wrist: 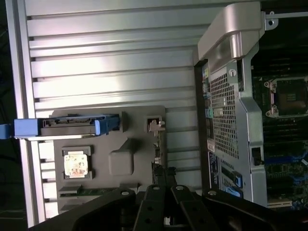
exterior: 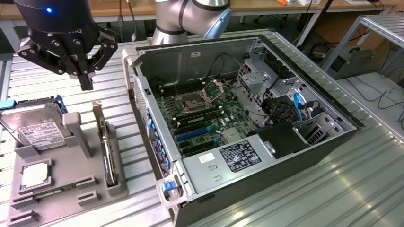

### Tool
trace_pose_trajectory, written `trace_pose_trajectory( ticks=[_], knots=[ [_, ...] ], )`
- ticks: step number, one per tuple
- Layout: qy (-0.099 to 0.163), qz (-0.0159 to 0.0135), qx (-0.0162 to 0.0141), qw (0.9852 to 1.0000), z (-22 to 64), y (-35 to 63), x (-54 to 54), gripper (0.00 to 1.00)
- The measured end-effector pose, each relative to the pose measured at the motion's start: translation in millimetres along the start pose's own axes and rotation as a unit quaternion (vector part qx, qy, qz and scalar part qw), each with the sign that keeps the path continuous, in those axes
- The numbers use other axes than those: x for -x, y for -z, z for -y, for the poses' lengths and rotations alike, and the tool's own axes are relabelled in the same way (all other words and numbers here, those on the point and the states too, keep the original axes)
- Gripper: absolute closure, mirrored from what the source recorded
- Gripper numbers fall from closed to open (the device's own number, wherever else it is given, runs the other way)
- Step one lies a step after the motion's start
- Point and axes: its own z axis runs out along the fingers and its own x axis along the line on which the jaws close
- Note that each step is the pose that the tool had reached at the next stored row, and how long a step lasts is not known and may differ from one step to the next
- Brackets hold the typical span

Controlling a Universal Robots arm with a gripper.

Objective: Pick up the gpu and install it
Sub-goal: 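Reach for the gpu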

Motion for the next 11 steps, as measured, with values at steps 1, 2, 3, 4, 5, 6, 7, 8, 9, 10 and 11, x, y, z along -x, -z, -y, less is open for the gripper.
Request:
trace_pose_trajectory(
  ticks=[1, 2, 3, 4, 5, 6, 7, 8, 9, 10, 11],
  knots=[
    [0.0, 0.0001, 0.0, 1.0, 3.2, 0.1, 0.0, 0.89],
    [0.0, 0.0, 0.0, 1.0, 6.2, 0.2, 0.0, 0.89],
    [0.0, 0.0, 0.0, 1.0, 8.5, 0.3, 0.1, 0.89],
    [0.0, 0.0001, 0.0001, 1.0, 10.8, 0.4, 0.1, 0.89],
    [0.0, 0.0, 0.0, 1.0, 14.0, 0.6, 0.1, 0.89],
    [0.0, 0.0, 0.0, 1.0, 16.1, 0.7, 0.2, 0.89],
    [0.0, 0.0, 0.0, 1.0, 18.9, 0.8, 0.2, 0.89],
    [0.0, 0.0, 0.0, 1.0, 21.2, 0.9, 0.3, 0.89],
    [0.0, 0.0, 0.0, 1.0, 23.5, 1.0, 0.3, 0.89],
    [0.0, 0.0001, 0.0, 1.0, 26.3, 1.1, 0.4, 0.89],
    [0.0, 0.0, 0.0, 1.0, 28.6, 1.3, 0.3, 0.89]
  ],
)
